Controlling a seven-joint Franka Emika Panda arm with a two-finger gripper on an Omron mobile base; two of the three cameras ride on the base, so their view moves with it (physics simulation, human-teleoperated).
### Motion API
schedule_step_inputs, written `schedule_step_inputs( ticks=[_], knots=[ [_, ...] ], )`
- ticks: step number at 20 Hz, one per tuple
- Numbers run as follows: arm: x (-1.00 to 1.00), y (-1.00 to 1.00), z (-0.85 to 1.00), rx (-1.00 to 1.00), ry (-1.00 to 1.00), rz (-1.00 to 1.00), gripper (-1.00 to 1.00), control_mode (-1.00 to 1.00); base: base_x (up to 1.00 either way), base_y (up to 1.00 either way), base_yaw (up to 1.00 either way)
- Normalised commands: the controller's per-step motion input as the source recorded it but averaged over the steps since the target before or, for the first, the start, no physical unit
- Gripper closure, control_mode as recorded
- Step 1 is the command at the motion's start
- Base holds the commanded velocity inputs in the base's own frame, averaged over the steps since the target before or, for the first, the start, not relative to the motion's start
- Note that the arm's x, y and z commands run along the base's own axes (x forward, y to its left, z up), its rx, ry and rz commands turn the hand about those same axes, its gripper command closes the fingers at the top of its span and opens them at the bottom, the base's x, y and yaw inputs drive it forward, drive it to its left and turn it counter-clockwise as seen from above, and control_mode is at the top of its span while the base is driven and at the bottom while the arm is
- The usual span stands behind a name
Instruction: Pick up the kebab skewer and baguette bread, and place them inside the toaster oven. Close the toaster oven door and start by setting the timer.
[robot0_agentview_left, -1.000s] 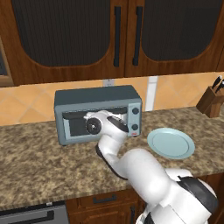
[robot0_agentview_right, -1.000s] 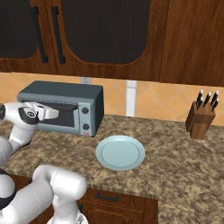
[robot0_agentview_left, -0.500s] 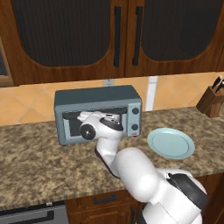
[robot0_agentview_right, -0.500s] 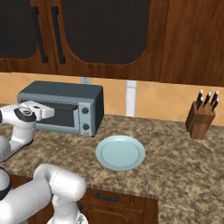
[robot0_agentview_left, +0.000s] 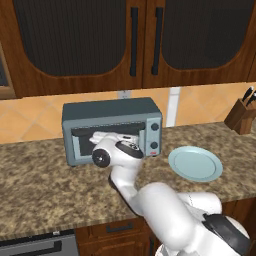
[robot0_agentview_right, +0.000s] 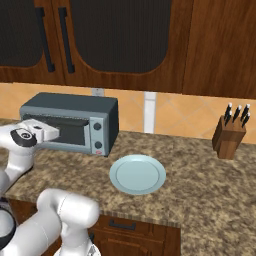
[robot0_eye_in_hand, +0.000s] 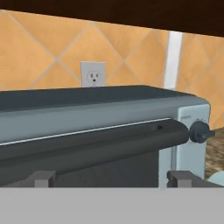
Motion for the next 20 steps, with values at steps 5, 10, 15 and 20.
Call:
schedule_step_inputs(
  ticks=[5, 10, 15, 20],
  knots=[
    [-0.54, -0.14, 0.02, 0.00, 0.00, -0.01, -1.00, -1.00, 0.00, 0.00, 0.00],
    [-0.54, -0.34, 0.00, 0.00, 0.00, -0.01, -1.00, -1.00, 0.00, 0.00, 0.00],
    [-0.37, -0.60, 0.00, 0.00, 0.00, 0.00, -1.00, -1.00, 0.00, 0.00, 0.00],
    [-0.05, -0.58, -0.03, 0.09, -0.03, 0.01, -1.00, -1.00, 0.00, 0.00, 0.00]
  ],
)
